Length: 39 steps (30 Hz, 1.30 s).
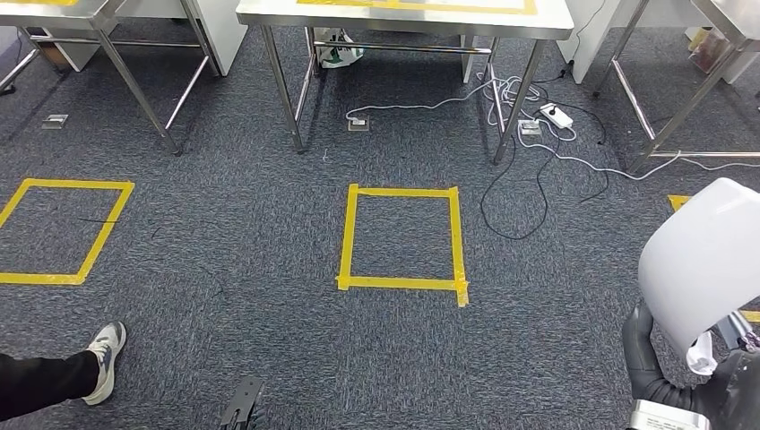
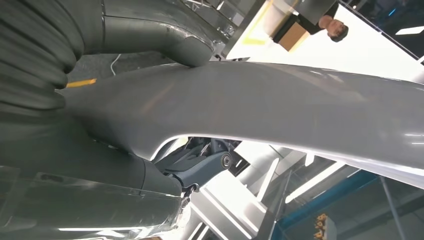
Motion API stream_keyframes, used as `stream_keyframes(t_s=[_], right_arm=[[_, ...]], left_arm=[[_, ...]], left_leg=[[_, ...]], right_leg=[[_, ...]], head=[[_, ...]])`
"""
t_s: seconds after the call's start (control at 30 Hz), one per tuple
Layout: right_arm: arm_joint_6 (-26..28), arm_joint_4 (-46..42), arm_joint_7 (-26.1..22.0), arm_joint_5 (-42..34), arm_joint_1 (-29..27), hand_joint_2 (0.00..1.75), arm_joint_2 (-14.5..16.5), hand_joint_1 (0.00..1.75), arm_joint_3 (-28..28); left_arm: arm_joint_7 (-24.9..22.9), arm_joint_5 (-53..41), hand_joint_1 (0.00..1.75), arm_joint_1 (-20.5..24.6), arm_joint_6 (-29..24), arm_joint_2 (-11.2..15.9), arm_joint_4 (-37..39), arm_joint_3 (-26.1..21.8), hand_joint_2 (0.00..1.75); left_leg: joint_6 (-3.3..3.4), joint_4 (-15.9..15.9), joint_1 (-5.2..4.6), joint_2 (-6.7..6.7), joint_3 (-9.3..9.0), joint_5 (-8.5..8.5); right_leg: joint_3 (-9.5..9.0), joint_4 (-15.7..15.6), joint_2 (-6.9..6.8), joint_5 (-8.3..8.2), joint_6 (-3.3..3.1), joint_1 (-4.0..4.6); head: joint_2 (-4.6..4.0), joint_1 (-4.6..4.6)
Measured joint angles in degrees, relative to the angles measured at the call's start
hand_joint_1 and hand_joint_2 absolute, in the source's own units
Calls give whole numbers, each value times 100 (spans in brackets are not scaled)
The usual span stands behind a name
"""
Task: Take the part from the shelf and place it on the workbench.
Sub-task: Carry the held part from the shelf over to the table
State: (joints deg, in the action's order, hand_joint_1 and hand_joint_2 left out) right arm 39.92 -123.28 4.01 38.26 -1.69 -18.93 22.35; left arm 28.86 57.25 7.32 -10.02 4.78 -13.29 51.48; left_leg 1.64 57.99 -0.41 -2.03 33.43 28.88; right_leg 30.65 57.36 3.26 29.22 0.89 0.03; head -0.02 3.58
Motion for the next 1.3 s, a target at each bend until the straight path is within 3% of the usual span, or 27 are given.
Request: stream_keyframes(t_s=[0.07, 0.1, 0.2, 0.23, 0.27, 0.3, 0.37, 0.4, 0.47, 0.53, 0.6, 0.67, 0.7, 0.77, 0.8, 0.83, 0.93, 0.97, 1.0, 1.03, 1.1, 1.17, 1.23, 1.27, 1.3], right_arm=[[-2, 7, -8, -41, -30, 175, 2, 175, -3], [0, 8, -32, -71, -37, 175, 3, 175, -8], [2, 21, -117, -156, -75, 175, 8, 175, -24], [1, 33, -129, -170, -100, 175, 11, 175, -27], [1, 45, -138, -177, -119, 175, 16, 175, -31], [1, 54, -146, -180, -131, 175, 21, 175, -35], [1, 63, -161, -195, -143, 175, 29, 175, -41], [1, 69, -166, -203, -149, 175, 32, 175, -44], [-3, 85, -170, -218, -175, 175, 34, 175, -48], [-6, 89, -178, -218, -198, 175, 35, 175, -49], [-6, 84, -192, -215, -203, 175, 37, 175, -51], [-6, 83, -203, -215, -205, 175, 37, 175, -51], [-6, 84, -207, -215, -205, 175, 38, 175, -50], [-6, 87, -209, -215, -206, 175, 39, 175, -50], [-6, 88, -211, -216, -205, 175, 40, 175, -50], [-6, 88, -213, -219, -205, 175, 40, 175, -50], [-4, 101, -224, -226, -210, 175, 47, 175, -48], [-6, 110, -227, -227, -210, 175, 50, 175, -46], [-8, 118, -232, -227, -207, 175, 53, 175, -44], [-10, 121, -238, -225, -199, 175, 56, 175, -44], [-13, 128, -249, -220, -165, 175, 62, 175, -40], [-13, 145, -250, -222, -145, 175, 66, 175, -33], [-13, 169, -250, -222, -146, 175, 69, 175, -19], [-14, 180, -250, -222, -148, 175, 70, 175, -11], [-14, 190, -250, -222, -148, 175, 70, 175, -5]], left_arm=[[6, -50, 0, -5, -10, -6, -2, 7, 175], [12, -62, 0, -5, -14, -11, -3, 9, 175], [26, -69, 0, -6, -21, -16, -3, 12, 175], [26, -68, 0, -11, -24, -16, -2, 13, 175], [27, -67, 0, -15, -26, -16, -2, 13, 175], [27, -65, 0, -18, -27, -20, -2, 13, 175], [29, -64, 0, -18, -27, -31, -2, 13, 175], [30, -63, 0, -11, -27, -34, -2, 13, 175], [37, -58, 0, 7, -27, -37, -2, 14, 175], [46, -55, 0, 11, -27, -46, -2, 15, 175], [54, -57, 0, 13, -27, -54, -2, 16, 175], [60, -60, 0, 12, -27, -57, -2, 17, 175], [60, -60, 0, 1, -27, -58, -2, 17, 175], [60, -60, 0, -28, -27, -62, -2, 17, 175], [60, -60, 0, -38, -27, -63, -2, 17, 175], [60, -60, 0, -46, -27, -64, -2, 17, 175], [60, -47, 0, -90, -27, -55, -2, 18, 175], [61, -42, 0, -101, -27, -54, -2, 18, 175], [62, -38, 0, -102, -27, -54, -2, 19, 175], [63, -37, 0, -91, -27, -56, -2, 19, 175], [66, -33, 0, -71, -27, -43, -1, 18, 175], [66, -33, 0, -68, -27, -32, 1, 17, 175], [66, -33, 0, -80, -25, -43, 1, 18, 175], [66, -33, 0, -86, -24, -51, 1, 18, 175], [66, -33, 0, -90, -22, -58, 0, 19, 175]], left_leg=[[98, -141, 20, 12, -149, 24], [115, -184, 29, 27, -240, 25], [89, -213, 42, 97, -379, 69], [59, -210, 49, 117, -406, 98], [26, -207, 62, 131, -440, 133], [-15, -204, 82, 138, -493, 174], [-109, -204, 130, 132, -616, 277], [-158, -197, 144, 124, -656, 320], [-248, -186, 148, 103, -660, 379], [-310, -135, 148, 85, -639, 378], [-349, 266, 149, 125, -421, 295], [-360, 1014, 145, 183, 91, 346], [-355, 1341, 143, 197, 371, 481], [-334, 1578, 141, 203, 773, 752], [-314, 1474, 139, 207, 873, 775], [-284, 1240, 135, 212, 913, 651], [-172, 385, 69, 284, 903, -419], [-146, 262, 32, 307, 892, -648], [-128, 224, 2, 315, 867, -694], [-101, 232, -10, 309, 805, -607], [-27, 200, -8, 291, 621, -472], [30, 181, -4, 284, 400, -311], [58, 178, -18, 273, 174, -128], [65, 177, -27, 259, 48, -30], [70, 176, -37, 240, -83, 67]], right_leg=[[15, 139, -51, -35, 73, 0], [78, 271, -98, 38, 87, 1], [570, 1107, -229, 521, 131, -41], [730, 1331, -251, 593, 154, -69], [813, 1396, -269, 551, 177, -100], [786, 1254, -282, 380, 205, -132], [526, 607, -265, -92, 287, -187], [404, 294, -240, -192, 315, -191], [310, 55, -211, -159, 231, -171], [274, 32, -254, -95, 80, -161], [153, -25, -302, -33, 3, -164], [-24, -108, -354, 48, -57, -149], [-120, -146, -373, 101, -76, -134], [-327, -193, -389, 229, -90, -108], [-441, -204, -390, 310, -90, -97], [-561, -209, -390, 400, -87, -86], [-826, -208, -368, 682, -35, -62], [-893, -231, -354, 752, 0, -67], [-954, -228, -343, 780, 39, -75], [-980, -179, -334, 756, 78, -93], [-796, 320, -332, 563, 131, -118], [-279, 1106, -330, 532, 158, -118], [230, 1575, -329, 947, 157, -95], [406, 1619, -328, 1203, 141, -75], [511, 1534, -326, 1356, 111, -46]], head=[[0, -7], [0, -21], [0, -66], [0, -66], [0, -65], [0, -65], [0, -72], [-1, -99], [-1, -119], [-1, -83], [-1, -29], [-1, 13], [-1, 20], [0, 21], [0, 21], [0, 22], [0, -6], [0, -18], [0, -18], [0, -7], [0, -8], [0, -32], [0, -36], [0, -38], [0, -38]])
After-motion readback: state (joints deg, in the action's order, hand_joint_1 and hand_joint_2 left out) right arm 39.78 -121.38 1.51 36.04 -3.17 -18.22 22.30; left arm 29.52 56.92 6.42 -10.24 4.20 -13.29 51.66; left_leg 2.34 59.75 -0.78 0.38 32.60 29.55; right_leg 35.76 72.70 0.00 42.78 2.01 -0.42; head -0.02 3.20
